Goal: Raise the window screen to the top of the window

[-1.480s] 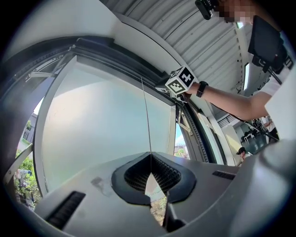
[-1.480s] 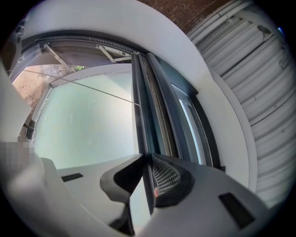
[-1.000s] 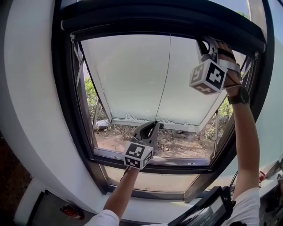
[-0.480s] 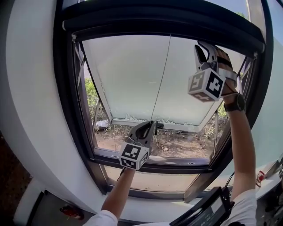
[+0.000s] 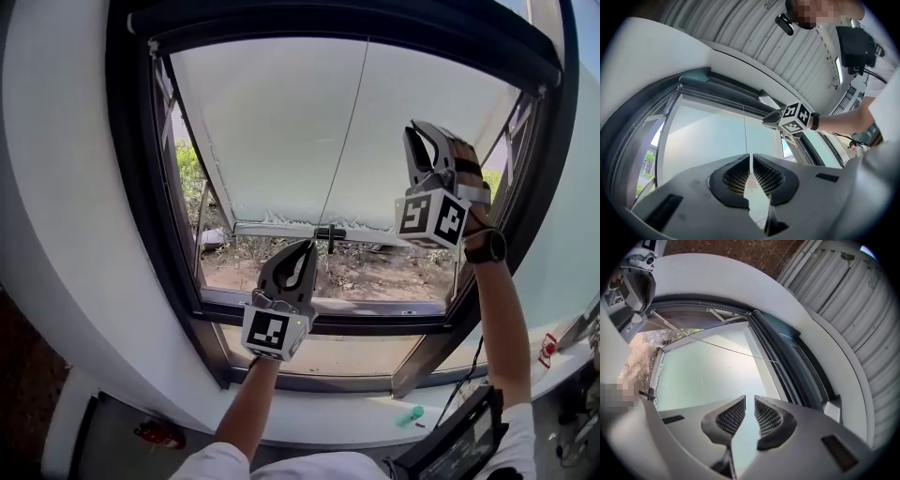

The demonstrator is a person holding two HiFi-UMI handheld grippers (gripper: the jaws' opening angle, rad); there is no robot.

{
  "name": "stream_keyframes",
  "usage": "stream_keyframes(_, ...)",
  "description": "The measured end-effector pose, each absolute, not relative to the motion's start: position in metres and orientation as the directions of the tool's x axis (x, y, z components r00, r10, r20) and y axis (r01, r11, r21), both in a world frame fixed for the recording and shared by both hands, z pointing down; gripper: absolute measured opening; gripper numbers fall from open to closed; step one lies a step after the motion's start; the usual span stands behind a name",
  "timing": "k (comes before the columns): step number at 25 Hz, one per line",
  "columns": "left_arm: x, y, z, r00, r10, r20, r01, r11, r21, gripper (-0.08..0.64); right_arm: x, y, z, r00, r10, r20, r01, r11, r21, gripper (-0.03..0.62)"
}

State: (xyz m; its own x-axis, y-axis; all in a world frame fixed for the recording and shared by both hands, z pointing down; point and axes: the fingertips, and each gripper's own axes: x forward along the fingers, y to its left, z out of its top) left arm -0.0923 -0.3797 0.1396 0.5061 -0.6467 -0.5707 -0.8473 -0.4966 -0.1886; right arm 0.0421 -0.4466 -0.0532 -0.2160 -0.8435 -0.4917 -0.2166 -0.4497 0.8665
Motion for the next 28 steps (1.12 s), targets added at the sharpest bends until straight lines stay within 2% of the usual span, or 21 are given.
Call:
stream_keyframes(11,-0.12,-0.36,0.23,0.573,-0.712,-0.406,-0.806,-0.579,-0.121,-0.002,0.046,-0.409,0.07,-0.134,-0.915,-0.381,-0.478,-0.278,0.834,0.031)
stream_keyframes(12,-0.12,-0.357,0.239,0.583,-0.714,-0.388,-0.799,-0.591,-0.112,-0.002,0.047,-0.404,0.09,-0.131,-0.929,-0.346,-0.513,-0.236,0.826,0.029)
stream_keyframes(13,-0.118,-0.354,0.248,0.594,-0.714,-0.37,-0.79,-0.604,-0.104,-0.002,0.048,-0.4,0.112,-0.133,-0.946,-0.296,-0.548,-0.179,0.817,-0.011)
stream_keyframes(16,-0.112,-0.343,0.277,0.62,-0.719,-0.314,-0.773,-0.629,-0.088,-0.002,0.047,-0.388,0.176,-0.158,-0.974,-0.16,-0.662,-0.015,0.749,-0.011)
stream_keyframes(19,-0.107,-0.33,0.3,0.631,-0.728,-0.268,-0.767,-0.637,-0.079,-0.002,0.049,-0.368,0.225,-0.164,-0.981,-0.102,-0.769,0.062,0.636,-0.011)
stream_keyframes(24,-0.1,-0.31,0.327,0.62,-0.755,-0.213,-0.78,-0.623,-0.062,-0.002,0.051,-0.325,0.293,-0.119,-0.992,-0.043,-0.779,0.066,0.624,-0.011)
stream_keyframes(28,-0.085,-0.283,0.342,0.612,-0.77,-0.178,-0.789,-0.608,-0.081,-0.002,0.061,-0.288,0.339,-0.141,-0.99,0.009,-0.854,0.127,0.504,-0.011)
